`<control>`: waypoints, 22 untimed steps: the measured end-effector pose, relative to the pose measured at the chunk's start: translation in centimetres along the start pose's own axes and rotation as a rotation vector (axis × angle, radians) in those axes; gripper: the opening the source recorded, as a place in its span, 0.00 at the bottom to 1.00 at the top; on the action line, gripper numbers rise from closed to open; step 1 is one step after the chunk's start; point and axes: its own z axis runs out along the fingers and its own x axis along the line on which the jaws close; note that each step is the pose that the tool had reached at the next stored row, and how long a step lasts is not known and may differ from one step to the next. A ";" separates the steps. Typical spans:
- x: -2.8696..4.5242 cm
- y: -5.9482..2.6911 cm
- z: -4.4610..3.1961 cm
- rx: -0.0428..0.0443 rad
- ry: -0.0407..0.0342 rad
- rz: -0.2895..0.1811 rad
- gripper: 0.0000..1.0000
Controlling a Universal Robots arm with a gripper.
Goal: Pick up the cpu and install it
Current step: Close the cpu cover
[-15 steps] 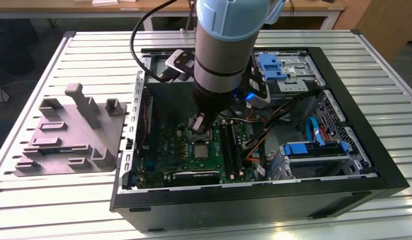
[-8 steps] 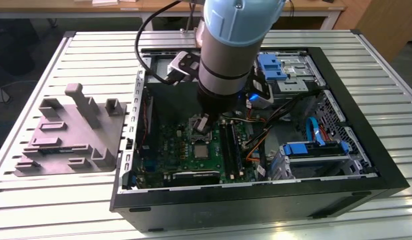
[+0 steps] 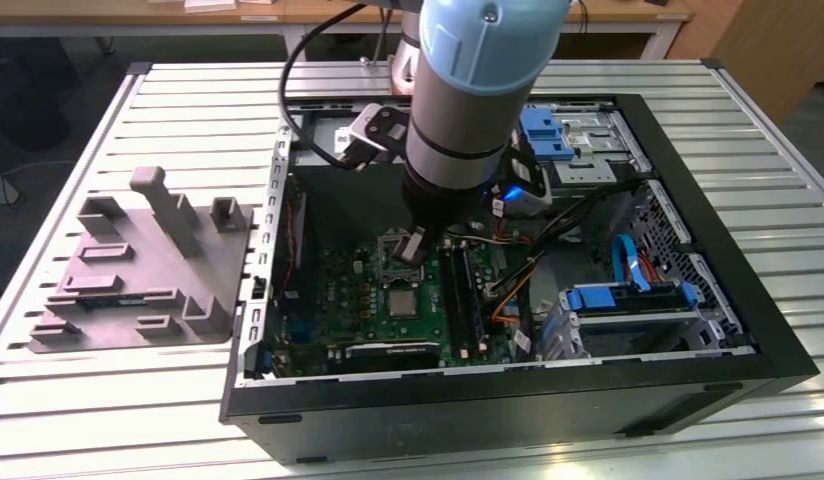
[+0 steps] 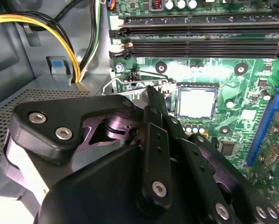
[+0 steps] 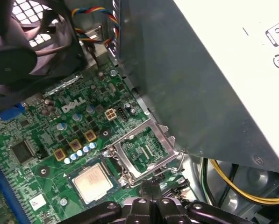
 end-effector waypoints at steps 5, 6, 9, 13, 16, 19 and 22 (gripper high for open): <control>-0.17 -0.01 0.16 -0.0008 -0.0010 -0.001 0.11; -0.17 -0.01 0.16 -0.0009 -0.0011 -0.001 0.11; -0.18 -0.01 0.16 -0.0013 -0.0017 -0.001 0.11; -0.18 -0.01 0.16 -0.0019 -0.0025 -0.001 0.11; -0.17 -0.01 0.17 -0.0026 -0.0037 -0.001 0.11; -0.19 -0.02 0.21 -0.0056 -0.0017 -0.020 0.11; -0.19 -0.05 0.26 -0.0105 0.0021 -0.053 0.11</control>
